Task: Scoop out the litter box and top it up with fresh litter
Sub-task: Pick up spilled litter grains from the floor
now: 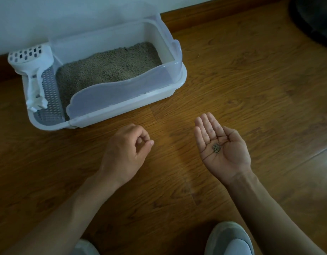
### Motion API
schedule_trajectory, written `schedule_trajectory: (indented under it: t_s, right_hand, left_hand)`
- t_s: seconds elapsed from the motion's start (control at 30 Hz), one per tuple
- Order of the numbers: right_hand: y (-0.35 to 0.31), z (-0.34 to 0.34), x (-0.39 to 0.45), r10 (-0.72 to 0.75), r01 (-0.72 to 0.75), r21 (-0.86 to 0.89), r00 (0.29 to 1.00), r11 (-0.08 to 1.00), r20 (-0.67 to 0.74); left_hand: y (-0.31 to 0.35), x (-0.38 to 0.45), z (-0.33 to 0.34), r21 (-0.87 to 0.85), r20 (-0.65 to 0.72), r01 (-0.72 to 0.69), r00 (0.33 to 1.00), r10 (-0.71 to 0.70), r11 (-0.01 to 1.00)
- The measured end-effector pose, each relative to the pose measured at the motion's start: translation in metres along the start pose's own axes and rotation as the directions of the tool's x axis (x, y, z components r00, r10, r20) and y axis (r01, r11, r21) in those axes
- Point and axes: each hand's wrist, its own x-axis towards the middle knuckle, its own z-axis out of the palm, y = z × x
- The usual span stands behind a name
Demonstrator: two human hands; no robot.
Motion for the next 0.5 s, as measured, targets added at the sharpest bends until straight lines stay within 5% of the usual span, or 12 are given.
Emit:
schedule_trajectory:
  t_s: [0.3, 0.5]
  right_hand:
    - [0.023, 0.012, 0.002, 0.083, -0.086, 0.035, 0.993, 0.996, 0.085]
    - [0.037, 0.011, 0.005, 0.197, -0.196, -0.014, 0.972, 0.98, 0.129]
  left_hand:
    - [0.063, 0.012, -0.031, -0.067, -0.098, -0.235, 0.969, 0.228, 0.97]
    - [0.094, 0.014, -0.016, 0.072, -0.106, -0.387, 0.914, 0.392, 0.919]
